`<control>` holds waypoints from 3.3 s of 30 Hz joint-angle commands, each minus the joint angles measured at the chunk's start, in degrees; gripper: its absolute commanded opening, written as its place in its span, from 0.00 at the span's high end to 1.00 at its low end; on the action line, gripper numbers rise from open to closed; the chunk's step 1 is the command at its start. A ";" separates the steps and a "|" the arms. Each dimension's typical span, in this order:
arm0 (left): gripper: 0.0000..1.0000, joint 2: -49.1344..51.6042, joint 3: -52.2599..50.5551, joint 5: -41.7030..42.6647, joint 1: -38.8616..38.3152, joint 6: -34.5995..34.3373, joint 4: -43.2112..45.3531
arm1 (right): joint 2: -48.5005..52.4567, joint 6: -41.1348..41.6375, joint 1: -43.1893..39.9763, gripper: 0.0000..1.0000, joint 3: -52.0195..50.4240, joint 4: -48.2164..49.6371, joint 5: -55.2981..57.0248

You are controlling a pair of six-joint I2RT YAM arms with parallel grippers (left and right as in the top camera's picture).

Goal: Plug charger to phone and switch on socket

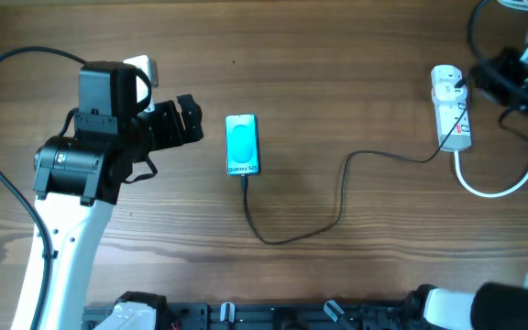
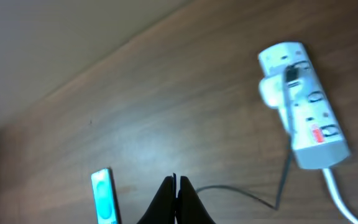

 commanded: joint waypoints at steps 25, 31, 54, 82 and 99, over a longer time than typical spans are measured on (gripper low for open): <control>0.00 -0.22 0.26 -0.72 0.26 0.09 0.15 | 32.11 -1.86 -10.12 0.96 6.71 5.20 4.44; 0.00 -0.20 0.28 -0.72 0.26 0.09 0.15 | 33.88 -0.44 -10.47 0.96 5.27 7.43 7.69; 0.00 -0.22 0.26 -0.72 0.26 0.09 0.13 | 41.48 -4.11 -9.60 0.96 4.39 11.89 2.69; 0.00 -0.22 0.28 -0.72 0.26 0.09 0.15 | 44.13 -8.66 -8.68 0.96 4.02 13.44 -0.28; 0.00 -0.22 0.28 -0.72 0.26 0.09 0.15 | 44.13 -9.70 -5.05 0.96 2.10 13.20 3.10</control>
